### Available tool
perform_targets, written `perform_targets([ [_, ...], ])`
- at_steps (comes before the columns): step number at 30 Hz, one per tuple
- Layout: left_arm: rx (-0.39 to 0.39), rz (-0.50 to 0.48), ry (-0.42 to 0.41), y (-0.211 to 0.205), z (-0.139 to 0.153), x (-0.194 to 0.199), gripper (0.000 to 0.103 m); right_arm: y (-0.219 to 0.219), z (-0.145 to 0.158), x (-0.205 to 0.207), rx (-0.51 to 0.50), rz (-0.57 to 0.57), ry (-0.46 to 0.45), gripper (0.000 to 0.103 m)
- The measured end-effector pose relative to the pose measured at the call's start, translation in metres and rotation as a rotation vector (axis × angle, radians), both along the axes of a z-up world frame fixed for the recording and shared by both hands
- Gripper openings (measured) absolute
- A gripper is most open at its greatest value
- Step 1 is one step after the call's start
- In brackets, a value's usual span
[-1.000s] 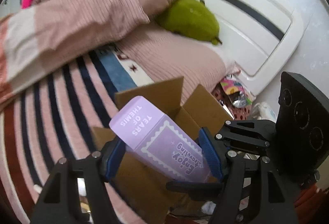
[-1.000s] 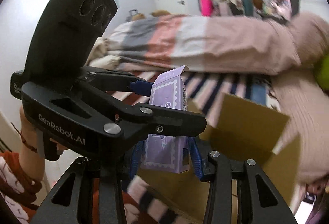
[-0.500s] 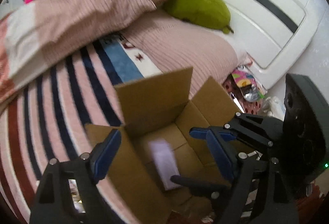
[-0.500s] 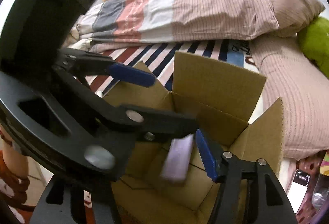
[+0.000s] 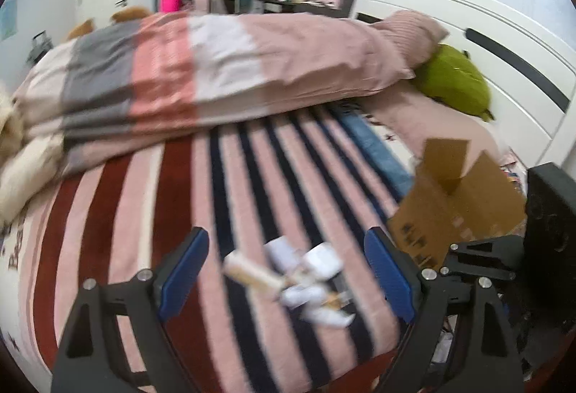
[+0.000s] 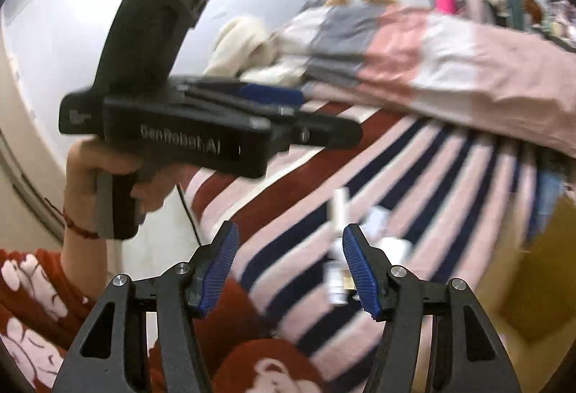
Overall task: Organize rigid objects
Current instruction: 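Move the right gripper back and grasp the white tube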
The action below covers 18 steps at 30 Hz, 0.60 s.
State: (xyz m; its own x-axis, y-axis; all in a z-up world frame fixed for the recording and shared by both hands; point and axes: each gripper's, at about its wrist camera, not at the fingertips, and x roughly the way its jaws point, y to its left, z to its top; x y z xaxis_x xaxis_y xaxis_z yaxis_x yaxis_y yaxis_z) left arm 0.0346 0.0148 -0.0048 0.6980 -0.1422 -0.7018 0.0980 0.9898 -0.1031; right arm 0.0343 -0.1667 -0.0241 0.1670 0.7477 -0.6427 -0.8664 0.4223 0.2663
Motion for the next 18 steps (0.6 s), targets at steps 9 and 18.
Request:
perform_targets([
  [9, -0.071, 0.051, 0.065, 0.040, -0.076, -0.018, 0.086, 0.039, -0.117, 0.024, -0.271, -0.053, 0.110, 0.043],
  [18, -0.115, 0.036, 0.086, 0.036, -0.096, -0.019, 0.086, 0.048, -0.148, 0.035, -0.366, -0.053, 0.134, 0.030],
])
